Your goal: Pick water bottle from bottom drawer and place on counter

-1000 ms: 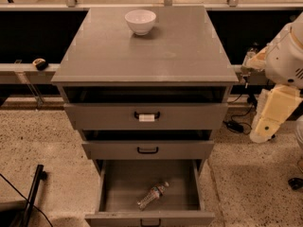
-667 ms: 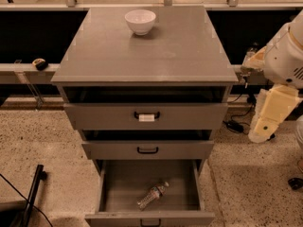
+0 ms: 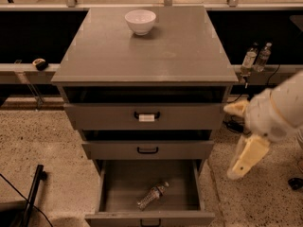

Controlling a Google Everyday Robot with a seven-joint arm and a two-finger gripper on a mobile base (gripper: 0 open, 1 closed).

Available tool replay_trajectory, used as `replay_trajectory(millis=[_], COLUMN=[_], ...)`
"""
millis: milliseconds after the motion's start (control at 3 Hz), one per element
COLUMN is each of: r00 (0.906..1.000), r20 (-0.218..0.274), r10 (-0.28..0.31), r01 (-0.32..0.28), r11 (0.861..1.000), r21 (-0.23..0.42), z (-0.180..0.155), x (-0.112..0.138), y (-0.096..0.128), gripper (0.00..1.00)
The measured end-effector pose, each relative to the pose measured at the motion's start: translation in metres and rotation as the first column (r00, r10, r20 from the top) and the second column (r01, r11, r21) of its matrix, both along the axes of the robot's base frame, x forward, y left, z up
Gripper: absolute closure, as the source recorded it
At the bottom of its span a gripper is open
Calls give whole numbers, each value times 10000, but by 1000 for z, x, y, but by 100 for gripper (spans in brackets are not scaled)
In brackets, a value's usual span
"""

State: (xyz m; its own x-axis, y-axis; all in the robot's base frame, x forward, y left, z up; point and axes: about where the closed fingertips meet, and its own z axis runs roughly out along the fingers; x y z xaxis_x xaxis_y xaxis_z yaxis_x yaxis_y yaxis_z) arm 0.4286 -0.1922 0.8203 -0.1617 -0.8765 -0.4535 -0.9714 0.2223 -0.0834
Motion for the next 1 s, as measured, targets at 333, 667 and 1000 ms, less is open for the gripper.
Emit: replay_trajectory(millis=[333, 667, 1000], r00=[9994, 9952, 9936], r20=[51, 412, 844], r10=[338, 886, 752], r01=[-341, -964, -975], r11=[9750, 9590, 9481], r21=[2196, 2665, 3026], z=[-58, -69, -104], x=[0, 0, 5], y=[16, 20, 14], gripper=[0, 0, 0])
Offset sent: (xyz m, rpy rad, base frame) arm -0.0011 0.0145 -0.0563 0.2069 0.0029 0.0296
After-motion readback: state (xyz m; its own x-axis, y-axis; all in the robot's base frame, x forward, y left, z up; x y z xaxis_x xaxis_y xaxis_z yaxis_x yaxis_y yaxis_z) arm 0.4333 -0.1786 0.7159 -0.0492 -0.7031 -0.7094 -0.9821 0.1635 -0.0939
